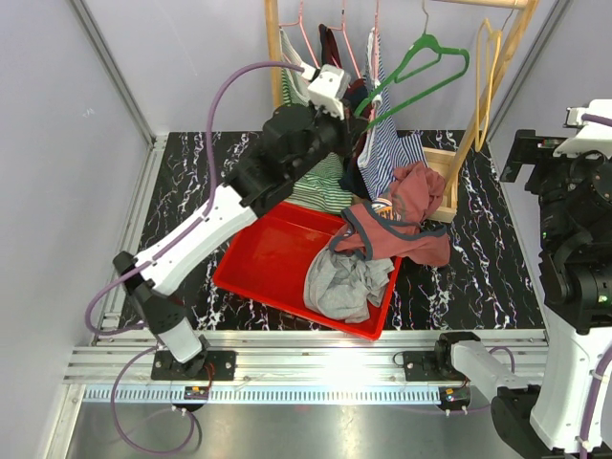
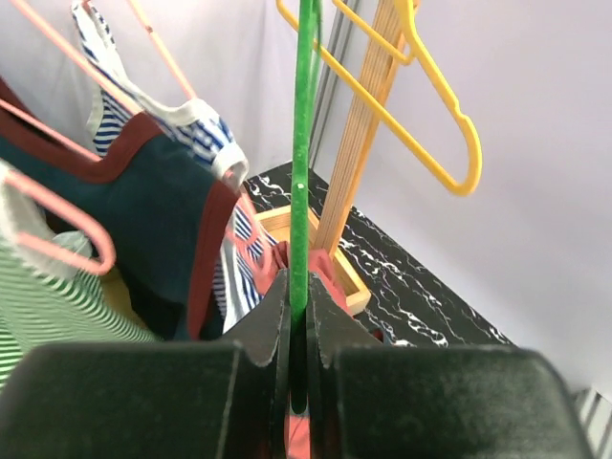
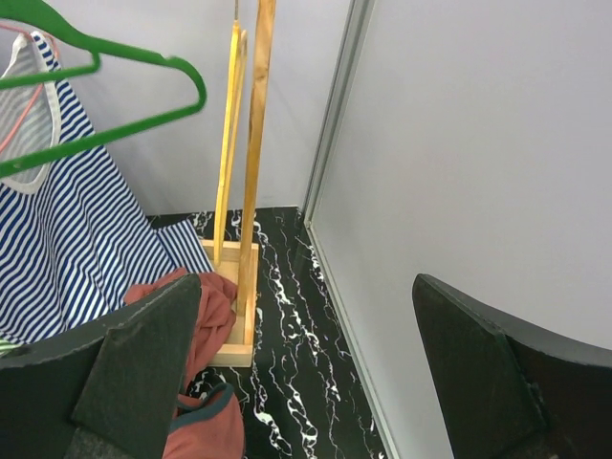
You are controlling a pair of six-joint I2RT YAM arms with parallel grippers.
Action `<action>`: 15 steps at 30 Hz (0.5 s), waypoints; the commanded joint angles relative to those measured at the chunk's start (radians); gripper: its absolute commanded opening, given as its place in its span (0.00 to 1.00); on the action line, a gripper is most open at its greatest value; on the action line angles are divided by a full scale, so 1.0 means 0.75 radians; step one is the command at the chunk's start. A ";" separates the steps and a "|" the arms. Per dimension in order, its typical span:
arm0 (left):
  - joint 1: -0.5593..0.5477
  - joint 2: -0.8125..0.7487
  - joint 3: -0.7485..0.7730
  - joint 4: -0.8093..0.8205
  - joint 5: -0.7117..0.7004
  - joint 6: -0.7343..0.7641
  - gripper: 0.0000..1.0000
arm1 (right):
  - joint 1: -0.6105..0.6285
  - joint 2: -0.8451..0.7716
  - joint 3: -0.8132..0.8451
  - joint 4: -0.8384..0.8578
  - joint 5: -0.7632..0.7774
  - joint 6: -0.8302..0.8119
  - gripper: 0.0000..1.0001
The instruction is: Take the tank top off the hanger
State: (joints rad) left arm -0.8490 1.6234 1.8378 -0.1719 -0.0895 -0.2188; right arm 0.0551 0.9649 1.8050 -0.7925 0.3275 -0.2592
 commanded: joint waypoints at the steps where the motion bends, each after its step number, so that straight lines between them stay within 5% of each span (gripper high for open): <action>1: -0.032 0.101 0.235 0.006 -0.112 -0.009 0.00 | -0.014 -0.016 -0.005 0.069 0.042 0.031 1.00; 15: -0.069 0.523 0.779 -0.072 -0.253 -0.099 0.00 | -0.018 -0.043 -0.048 0.063 -0.024 0.063 1.00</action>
State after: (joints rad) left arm -0.8963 1.9682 2.3154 -0.2764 -0.2195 -0.2638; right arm 0.0463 0.9424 1.7767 -0.7822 0.3241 -0.2302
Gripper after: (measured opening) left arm 0.034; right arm 0.994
